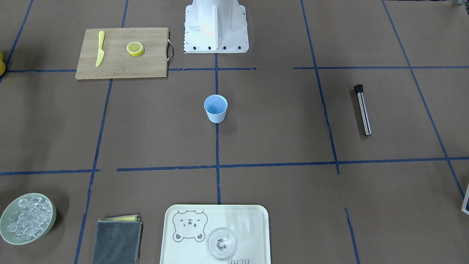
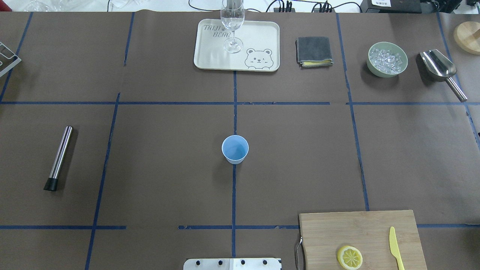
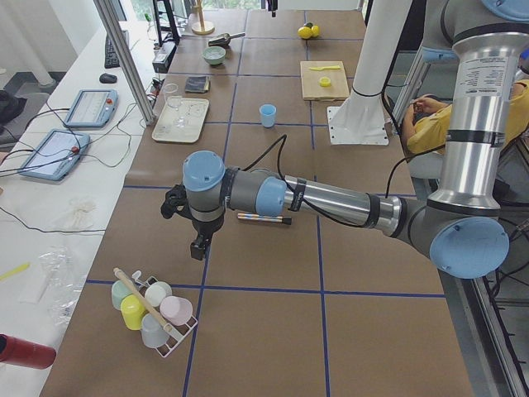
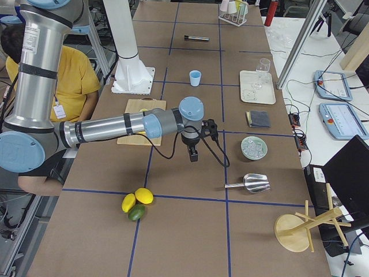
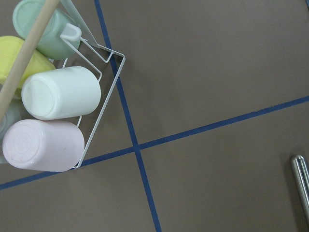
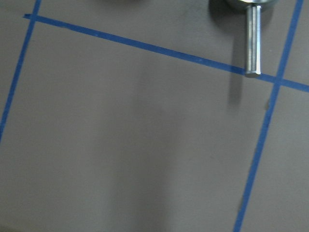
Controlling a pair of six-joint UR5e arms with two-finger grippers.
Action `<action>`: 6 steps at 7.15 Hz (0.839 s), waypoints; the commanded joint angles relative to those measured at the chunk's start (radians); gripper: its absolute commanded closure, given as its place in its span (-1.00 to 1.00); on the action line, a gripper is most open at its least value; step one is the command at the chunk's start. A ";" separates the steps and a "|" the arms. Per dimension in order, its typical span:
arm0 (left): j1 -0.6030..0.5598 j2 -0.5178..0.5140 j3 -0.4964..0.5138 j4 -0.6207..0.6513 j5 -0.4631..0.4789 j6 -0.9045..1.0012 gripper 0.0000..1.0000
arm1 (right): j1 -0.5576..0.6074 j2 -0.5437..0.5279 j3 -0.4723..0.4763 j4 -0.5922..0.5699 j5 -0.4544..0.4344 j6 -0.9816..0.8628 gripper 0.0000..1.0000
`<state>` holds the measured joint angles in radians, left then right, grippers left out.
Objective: Squeeze lemon into cup
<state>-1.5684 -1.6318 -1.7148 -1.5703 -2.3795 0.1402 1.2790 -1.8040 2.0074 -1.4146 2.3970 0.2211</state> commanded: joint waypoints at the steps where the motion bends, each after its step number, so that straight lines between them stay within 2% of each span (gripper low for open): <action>1: 0.001 0.001 0.000 0.000 -0.012 -0.001 -1.00 | -0.163 -0.078 0.036 0.269 -0.062 0.267 -1.00; 2: 0.001 0.001 0.001 -0.001 -0.035 0.001 -1.00 | -0.276 -0.089 0.037 0.361 -0.120 0.417 -1.00; 3: 0.001 0.001 0.001 -0.001 -0.035 -0.001 -1.00 | -0.440 -0.087 0.084 0.396 -0.239 0.554 -1.00; 5: 0.001 0.001 0.001 -0.001 -0.037 -0.001 -1.00 | -0.690 -0.087 0.195 0.396 -0.339 0.818 -1.00; 6: 0.001 0.001 -0.002 -0.001 -0.037 -0.001 -1.00 | -0.843 -0.087 0.214 0.396 -0.471 0.919 -1.00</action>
<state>-1.5677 -1.6306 -1.7146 -1.5708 -2.4155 0.1396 0.6111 -1.8910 2.1838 -1.0212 2.0528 1.0055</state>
